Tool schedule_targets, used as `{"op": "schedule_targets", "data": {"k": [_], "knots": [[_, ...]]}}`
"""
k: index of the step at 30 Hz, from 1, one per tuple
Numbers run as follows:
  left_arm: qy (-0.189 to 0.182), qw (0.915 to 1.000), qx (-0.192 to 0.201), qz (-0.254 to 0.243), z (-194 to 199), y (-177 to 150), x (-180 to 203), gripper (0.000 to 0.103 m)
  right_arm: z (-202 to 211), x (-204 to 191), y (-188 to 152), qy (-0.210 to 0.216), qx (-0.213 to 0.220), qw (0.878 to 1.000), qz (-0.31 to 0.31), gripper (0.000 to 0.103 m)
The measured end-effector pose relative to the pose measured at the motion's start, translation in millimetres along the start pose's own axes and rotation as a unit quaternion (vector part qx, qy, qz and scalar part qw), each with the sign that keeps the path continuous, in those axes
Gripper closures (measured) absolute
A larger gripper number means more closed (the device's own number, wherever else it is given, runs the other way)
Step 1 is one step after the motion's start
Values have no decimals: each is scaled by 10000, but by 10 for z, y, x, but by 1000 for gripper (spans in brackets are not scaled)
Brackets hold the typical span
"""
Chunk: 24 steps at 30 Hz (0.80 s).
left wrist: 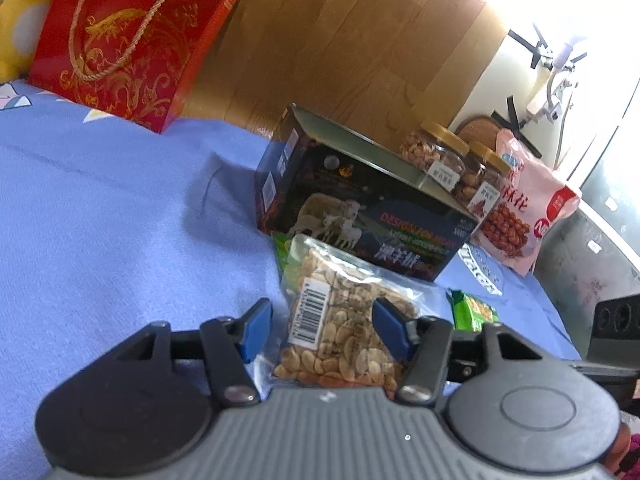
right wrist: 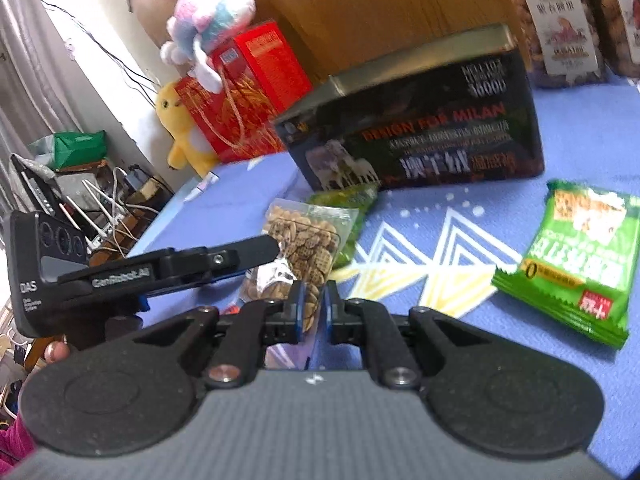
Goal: Organize snacks
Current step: 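Grasp the clear peanut bag with the left tool while the right tool holds the seed bag, then carry the peanut bag in the left tool while the right tool carries the seed bag over the tin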
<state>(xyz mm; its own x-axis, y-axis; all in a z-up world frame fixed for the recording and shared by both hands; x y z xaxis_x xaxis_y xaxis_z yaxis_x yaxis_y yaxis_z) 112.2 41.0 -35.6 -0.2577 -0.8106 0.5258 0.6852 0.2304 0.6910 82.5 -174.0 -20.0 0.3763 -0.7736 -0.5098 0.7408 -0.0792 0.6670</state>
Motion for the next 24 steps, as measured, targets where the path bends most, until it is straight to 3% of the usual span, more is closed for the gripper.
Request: {"op": "schedule_targets", "data": {"k": [14,24], "knots": [[248,9959,745,456,214,139,-160,63,-173,-279,228,-40,150,9987,494,91],[292,9951,758,559,221,163,-210,68,-235,-252,230,-84,62,9993,348,91]]}}
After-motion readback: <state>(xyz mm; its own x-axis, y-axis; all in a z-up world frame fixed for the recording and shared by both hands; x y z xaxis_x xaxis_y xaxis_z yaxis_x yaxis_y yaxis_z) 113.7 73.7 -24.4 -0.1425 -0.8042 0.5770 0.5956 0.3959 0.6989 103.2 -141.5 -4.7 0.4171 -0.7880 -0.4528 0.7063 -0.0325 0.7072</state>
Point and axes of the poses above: each gripper's, at about its wrist camera, not at the fingertips, and z roughly against the way its jaws point, x to its right, y to its top, the point moved 4 cm from there along -z, roughly the way its jaws point, and after that the axes turned 4 degrees about z, right-handed, at the moved point
